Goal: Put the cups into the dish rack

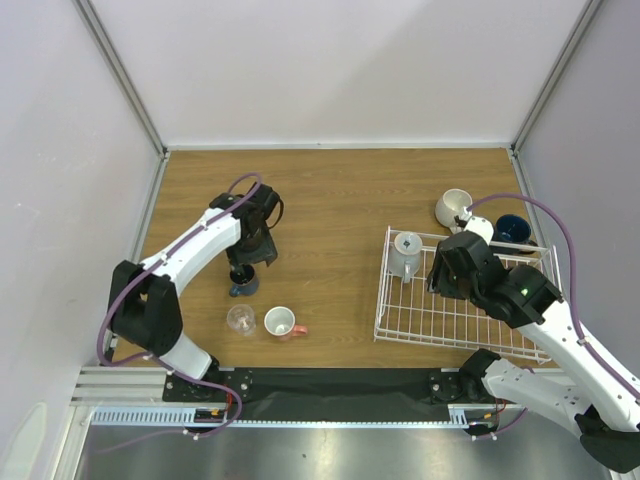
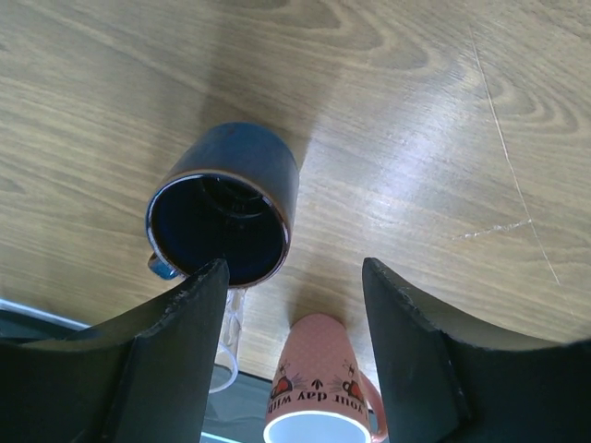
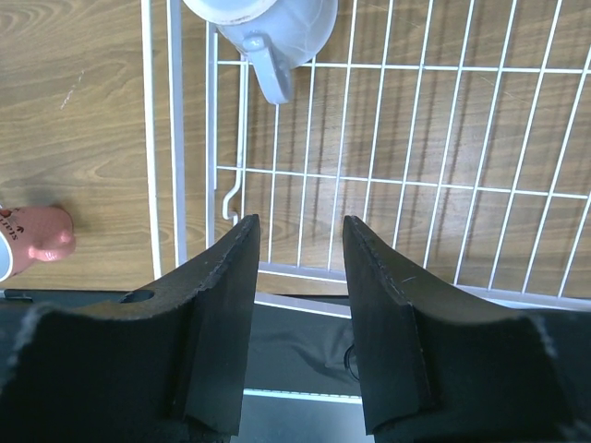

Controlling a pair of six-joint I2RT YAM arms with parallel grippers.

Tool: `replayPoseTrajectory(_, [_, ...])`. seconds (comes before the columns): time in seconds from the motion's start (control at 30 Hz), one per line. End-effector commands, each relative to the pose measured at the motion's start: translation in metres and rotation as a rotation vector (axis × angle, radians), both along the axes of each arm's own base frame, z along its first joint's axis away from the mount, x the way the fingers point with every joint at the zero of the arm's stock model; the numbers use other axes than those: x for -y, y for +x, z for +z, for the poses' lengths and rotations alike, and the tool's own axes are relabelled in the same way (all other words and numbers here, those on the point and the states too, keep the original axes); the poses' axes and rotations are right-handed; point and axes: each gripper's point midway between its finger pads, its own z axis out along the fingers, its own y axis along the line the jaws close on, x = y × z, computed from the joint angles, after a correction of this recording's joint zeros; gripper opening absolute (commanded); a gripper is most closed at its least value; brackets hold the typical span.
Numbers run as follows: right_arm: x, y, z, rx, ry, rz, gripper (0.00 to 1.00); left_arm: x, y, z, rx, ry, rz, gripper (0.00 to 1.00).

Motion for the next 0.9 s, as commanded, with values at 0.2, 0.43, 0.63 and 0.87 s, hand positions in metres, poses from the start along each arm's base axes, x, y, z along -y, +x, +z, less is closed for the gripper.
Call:
replayPoseTrajectory(0.2, [0.001,0.001,0.014,0.031,0.025,-0.016,0.47,-0.004,0.007,-0.024,-0.007,0.031,0.015,0.61])
replayPoseTrajectory(0.43, [0.003,-0.001,0.013,0.028,0.021,-0.019,0.47,-0.012,0.010,-0.037,-0.021,0.055,0.009,0.50])
replayPoseTrajectory(0.63, [0.004,-0.002,0.015,0.034,0.030,-0.026,0.47,-0.013,0.016,-0.036,-0.009,0.059,-0.001,0.32])
replayPoseTrajectory(0.87, [0.002,-0.002,0.015,0.025,0.035,-0.018,0.48,-0.009,0.032,-0.006,0.071,0.032,-0.044,0.00])
